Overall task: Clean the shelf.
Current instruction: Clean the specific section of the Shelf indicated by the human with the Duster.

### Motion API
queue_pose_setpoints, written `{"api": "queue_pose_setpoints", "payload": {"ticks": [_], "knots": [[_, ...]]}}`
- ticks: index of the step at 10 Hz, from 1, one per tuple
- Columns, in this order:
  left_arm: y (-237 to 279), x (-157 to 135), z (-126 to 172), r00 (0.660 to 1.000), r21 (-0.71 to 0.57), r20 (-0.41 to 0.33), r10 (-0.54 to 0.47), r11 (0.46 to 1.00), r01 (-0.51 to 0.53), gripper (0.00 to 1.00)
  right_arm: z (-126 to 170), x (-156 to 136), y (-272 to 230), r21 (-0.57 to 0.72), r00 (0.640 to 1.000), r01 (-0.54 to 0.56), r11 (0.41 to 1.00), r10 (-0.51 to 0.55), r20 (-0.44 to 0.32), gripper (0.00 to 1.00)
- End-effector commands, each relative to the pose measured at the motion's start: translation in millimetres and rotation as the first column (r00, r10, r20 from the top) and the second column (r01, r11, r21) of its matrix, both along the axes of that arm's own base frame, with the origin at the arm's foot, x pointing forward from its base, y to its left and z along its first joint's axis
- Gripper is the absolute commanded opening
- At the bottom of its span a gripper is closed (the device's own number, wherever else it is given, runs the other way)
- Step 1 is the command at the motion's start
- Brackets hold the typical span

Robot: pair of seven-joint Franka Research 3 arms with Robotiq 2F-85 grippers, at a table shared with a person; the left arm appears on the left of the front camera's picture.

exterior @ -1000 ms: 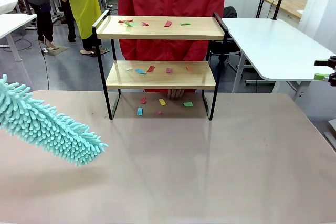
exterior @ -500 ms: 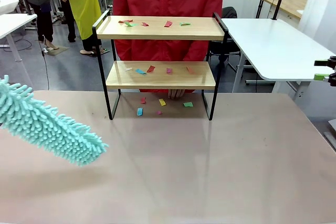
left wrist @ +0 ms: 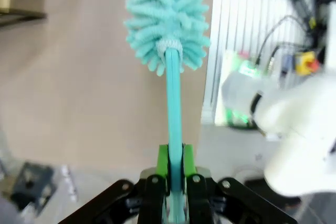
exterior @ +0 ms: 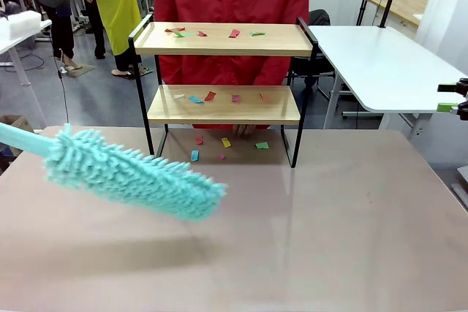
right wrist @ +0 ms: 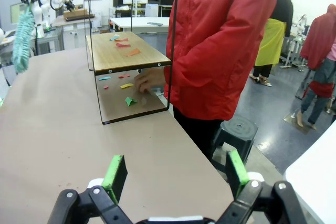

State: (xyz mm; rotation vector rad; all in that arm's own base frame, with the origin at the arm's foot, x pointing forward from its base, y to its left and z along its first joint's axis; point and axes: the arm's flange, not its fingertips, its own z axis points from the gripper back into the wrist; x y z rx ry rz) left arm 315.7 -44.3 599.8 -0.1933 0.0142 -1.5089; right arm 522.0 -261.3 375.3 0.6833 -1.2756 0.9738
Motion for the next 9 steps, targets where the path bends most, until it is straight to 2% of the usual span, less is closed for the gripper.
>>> {"api": "queue_pose_setpoints", "payload": {"ticks": [1, 2, 4, 5, 6, 7, 8, 9], "knots": [[-18.5, -16.9, -37.1, 1.0, -0.203, -0.005, 0.025, 0.979, -0.026, 0.13, 2.6, 0.0, 2.8, -0.001, 1.0, -0.003, 1.0, 0.003, 0.003, 1.0], [-38.3, -22.6, -50.3, 0.996, -0.217, -0.007, 0.087, 0.972, -0.087, 0.13, 2.6, 0.0, 2.8, -0.001, 1.0, -0.003, 1.0, 0.003, 0.003, 1.0], [-77.4, -35.5, -86.7, 0.983, -0.336, -0.019, 0.184, 0.925, -0.18, 0.13, 2.6, 0.0, 2.8, -0.001, 1.0, -0.003, 1.0, 0.003, 0.003, 1.0], [-90.0, -39.9, -103.4, 0.961, -0.373, -0.071, 0.268, 0.886, -0.275, 0.13, 2.6, 0.0, 2.8, -0.001, 1.0, -0.003, 1.0, 0.003, 0.003, 1.0], [-101.9, -48.6, -118.9, 0.929, -0.415, -0.166, 0.33, 0.832, -0.369, 0.13, 2.6, 0.0, 2.8, -0.001, 1.0, -0.003, 1.0, 0.003, 0.003, 1.0], [-110.5, -52.3, -127.1, 0.896, -0.414, -0.21, 0.392, 0.794, -0.445, 0.13, 2.6, 0.0, 2.8, -0.001, 1.0, -0.003, 1.0, 0.003, 0.003, 1.0], [-120.9, -55.9, -126.6, 0.889, -0.413, -0.195, 0.414, 0.788, -0.458, 0.13, 2.6, 0.0, 2.8, -0.001, 1.0, -0.003, 1.0, 0.003, 0.003, 1.0], [-126.9, -50.5, -122.7, 0.889, -0.378, -0.191, 0.416, 0.805, -0.458, 0.13, 2.6, 0.0, 2.8, -0.001, 1.0, -0.003, 1.0, 0.003, 0.003, 1.0]]}}
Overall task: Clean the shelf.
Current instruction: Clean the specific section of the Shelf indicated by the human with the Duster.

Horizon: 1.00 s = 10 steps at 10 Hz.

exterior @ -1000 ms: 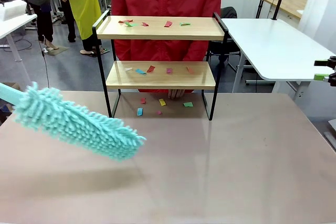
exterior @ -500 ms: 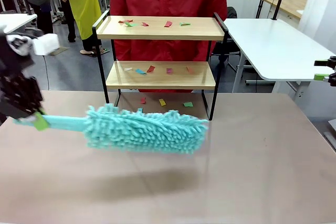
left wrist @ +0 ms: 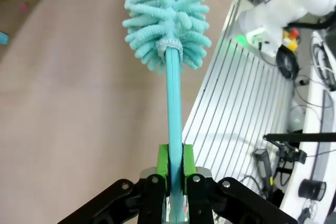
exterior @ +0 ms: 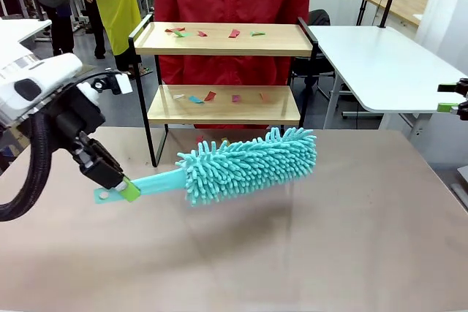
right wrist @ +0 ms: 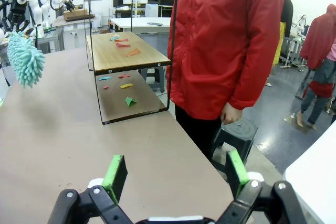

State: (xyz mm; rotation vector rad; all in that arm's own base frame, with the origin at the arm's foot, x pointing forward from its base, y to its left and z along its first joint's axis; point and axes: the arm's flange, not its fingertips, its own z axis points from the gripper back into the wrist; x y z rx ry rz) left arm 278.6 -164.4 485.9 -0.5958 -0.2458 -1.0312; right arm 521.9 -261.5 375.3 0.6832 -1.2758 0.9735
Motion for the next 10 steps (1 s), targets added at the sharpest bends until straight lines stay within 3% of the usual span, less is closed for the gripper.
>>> {"api": "queue_pose_setpoints", "payload": {"ticks": [1, 4, 5, 8, 10], "knots": [[8.8, 1.1, -0.3, 1.0, -0.004, 0.004, -0.028, 1.0, 0.028, 0.13, 2.7, 0.1, 3.0, -0.001, 1.0, -0.004, 1.0, 0.004, 0.003, 1.0], [1.3, 0.5, -0.8, 1.0, 0.005, 0.0, -0.003, 1.0, 0.003, 0.13, 2.7, 0.1, 3.0, -0.001, 1.0, -0.004, 1.0, 0.004, 0.003, 1.0], [-53.0, 0.1, 6.9, 0.999, 0.096, 0.038, 0.018, 0.995, -0.022, 0.13, 2.7, 0.1, 3.0, -0.001, 1.0, -0.004, 1.0, 0.004, 0.003, 1.0], [-105.3, -20.8, -0.1, 0.984, 0.2, 0.058, 0.17, 0.963, -0.179, 0.13, 2.7, 0.1, 3.0, -0.001, 1.0, -0.004, 1.0, 0.004, 0.003, 1.0], [-117.2, -23.8, 1.5, 0.951, 0.276, 0.083, 0.298, 0.91, -0.31, 0.13, 2.7, 0.1, 3.0, -0.001, 1.0, -0.004, 1.0, 0.004, 0.003, 1.0]]}}
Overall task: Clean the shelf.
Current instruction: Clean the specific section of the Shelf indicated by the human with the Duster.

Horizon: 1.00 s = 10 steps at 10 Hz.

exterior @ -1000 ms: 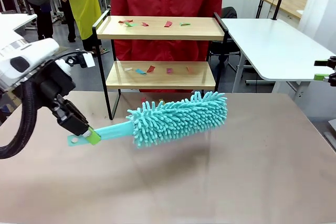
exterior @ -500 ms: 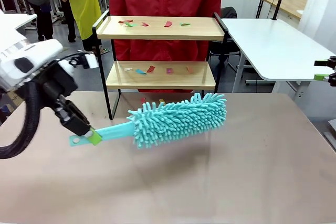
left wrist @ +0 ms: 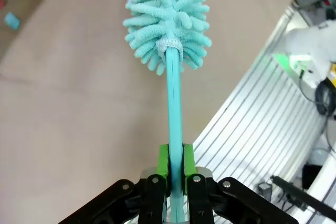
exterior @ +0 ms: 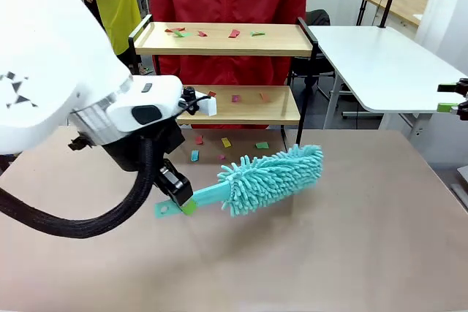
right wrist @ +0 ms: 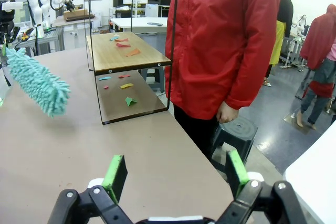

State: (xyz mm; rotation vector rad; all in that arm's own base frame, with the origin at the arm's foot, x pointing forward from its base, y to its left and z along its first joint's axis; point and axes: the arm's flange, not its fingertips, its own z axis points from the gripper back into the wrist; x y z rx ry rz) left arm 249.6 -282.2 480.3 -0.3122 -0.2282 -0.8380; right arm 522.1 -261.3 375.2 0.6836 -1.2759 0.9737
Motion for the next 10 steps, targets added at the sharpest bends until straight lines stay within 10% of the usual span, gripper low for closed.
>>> {"api": "queue_pose_setpoints", "payload": {"ticks": [1, 6, 10], "knots": [[-2.8, 3.9, 9.1, 0.994, 0.064, -0.018, 0.11, 0.992, -0.109, 0.13, 2.7, -0.1, 2.8, -0.002, 1.0, -0.003, 1.0, 0.003, 0.003, 1.0], [-47.6, 17.3, -16.8, 0.949, -0.01, -0.104, 0.296, 0.954, -0.299, 0.13, 2.7, -0.1, 2.8, -0.002, 1.0, -0.003, 1.0, 0.003, 0.003, 1.0], [-86.1, 32.0, -27.4, 0.901, -0.094, -0.007, 0.433, 0.897, -0.431, 0.13, 2.7, -0.1, 2.8, -0.002, 1.0, -0.003, 1.0, 0.003, 0.003, 1.0]]}}
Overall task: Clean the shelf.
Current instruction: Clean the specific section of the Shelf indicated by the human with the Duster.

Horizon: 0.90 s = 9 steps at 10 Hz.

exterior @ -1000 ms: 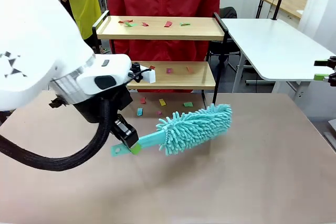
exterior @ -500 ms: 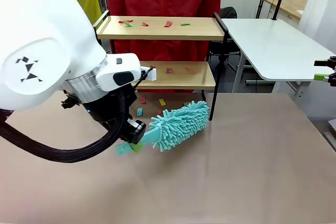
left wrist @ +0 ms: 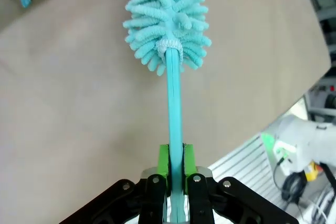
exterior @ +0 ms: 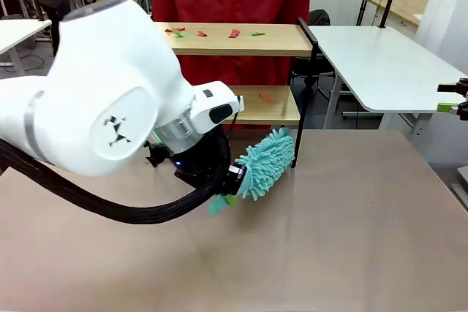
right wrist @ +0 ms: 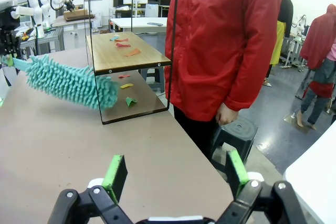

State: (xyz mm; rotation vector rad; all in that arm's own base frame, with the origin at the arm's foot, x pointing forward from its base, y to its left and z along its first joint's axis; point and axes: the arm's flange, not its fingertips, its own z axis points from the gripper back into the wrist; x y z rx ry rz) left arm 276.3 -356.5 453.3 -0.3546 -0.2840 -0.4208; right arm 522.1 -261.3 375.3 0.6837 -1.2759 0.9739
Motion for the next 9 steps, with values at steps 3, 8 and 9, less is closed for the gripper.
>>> {"api": "queue_pose_setpoints", "payload": {"ticks": [3, 8, 9], "knots": [[-32.8, 28.7, -16.9, 0.988, 0.0, 0.054, 0.144, 0.989, -0.145, 0.13, 2.7, -0.1, 2.8, -0.002, 1.0, -0.003, 1.0, 0.003, 0.003, 1.0], [-75.5, 68.2, -25.9, 0.948, 0.023, 0.181, 0.261, 0.963, -0.27, 0.13, 2.7, -0.1, 2.8, -0.002, 1.0, -0.003, 1.0, 0.003, 0.003, 1.0], [-83.3, 78.6, -30.3, 0.951, 0.026, 0.16, 0.265, 0.962, -0.272, 0.13, 2.7, -0.1, 2.8, -0.002, 1.0, -0.003, 1.0, 0.003, 0.003, 1.0]]}}
